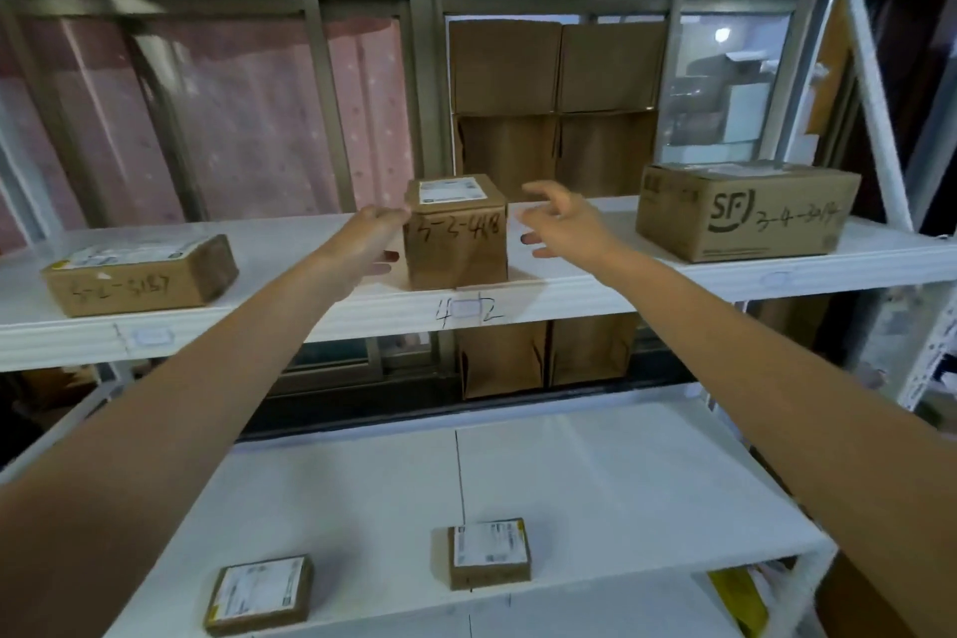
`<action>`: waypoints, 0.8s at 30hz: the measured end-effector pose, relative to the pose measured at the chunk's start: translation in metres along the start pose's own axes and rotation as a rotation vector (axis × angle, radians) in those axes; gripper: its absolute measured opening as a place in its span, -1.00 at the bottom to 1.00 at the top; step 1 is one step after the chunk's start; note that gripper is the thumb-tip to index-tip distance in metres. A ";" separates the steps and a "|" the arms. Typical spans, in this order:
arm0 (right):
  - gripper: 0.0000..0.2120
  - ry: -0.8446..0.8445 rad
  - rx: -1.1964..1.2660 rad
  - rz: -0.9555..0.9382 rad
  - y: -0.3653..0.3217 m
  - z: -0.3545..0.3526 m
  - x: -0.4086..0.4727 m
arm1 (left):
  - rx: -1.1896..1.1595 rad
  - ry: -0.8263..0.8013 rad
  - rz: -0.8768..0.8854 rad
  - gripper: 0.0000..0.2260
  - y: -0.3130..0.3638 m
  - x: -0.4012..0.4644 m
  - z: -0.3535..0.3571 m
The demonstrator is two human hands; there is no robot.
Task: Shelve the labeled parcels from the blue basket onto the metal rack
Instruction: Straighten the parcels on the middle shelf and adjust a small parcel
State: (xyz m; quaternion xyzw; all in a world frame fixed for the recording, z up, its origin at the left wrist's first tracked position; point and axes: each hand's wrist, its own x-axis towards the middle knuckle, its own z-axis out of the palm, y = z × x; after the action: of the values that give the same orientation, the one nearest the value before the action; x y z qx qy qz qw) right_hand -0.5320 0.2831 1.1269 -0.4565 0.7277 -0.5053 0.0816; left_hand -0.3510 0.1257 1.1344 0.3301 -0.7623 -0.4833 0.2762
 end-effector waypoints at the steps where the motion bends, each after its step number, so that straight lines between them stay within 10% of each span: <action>1: -0.59 0.046 -0.052 -0.025 0.000 -0.014 -0.001 | 0.055 0.094 0.040 -0.57 0.005 -0.005 -0.001; 5: -0.65 0.481 -0.374 -0.189 0.015 -0.108 -0.015 | 0.149 0.416 0.438 -0.76 0.045 -0.037 0.026; 8: -0.59 0.718 -0.651 -0.067 0.049 -0.188 -0.026 | 0.156 0.220 0.615 -0.76 0.089 -0.043 0.090; 13: -0.36 0.452 -0.765 0.324 0.121 -0.268 -0.029 | 0.274 -0.163 0.577 -0.57 0.129 -0.011 0.212; 24: -0.43 0.335 -0.102 0.303 0.169 -0.293 -0.030 | 0.197 -0.292 0.493 -0.59 0.128 0.031 0.307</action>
State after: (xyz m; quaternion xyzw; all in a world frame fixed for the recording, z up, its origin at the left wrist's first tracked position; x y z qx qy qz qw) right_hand -0.7829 0.5112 1.1191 -0.2555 0.8158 -0.5187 0.0115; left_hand -0.6279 0.3127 1.1389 0.0871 -0.8943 -0.3679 0.2393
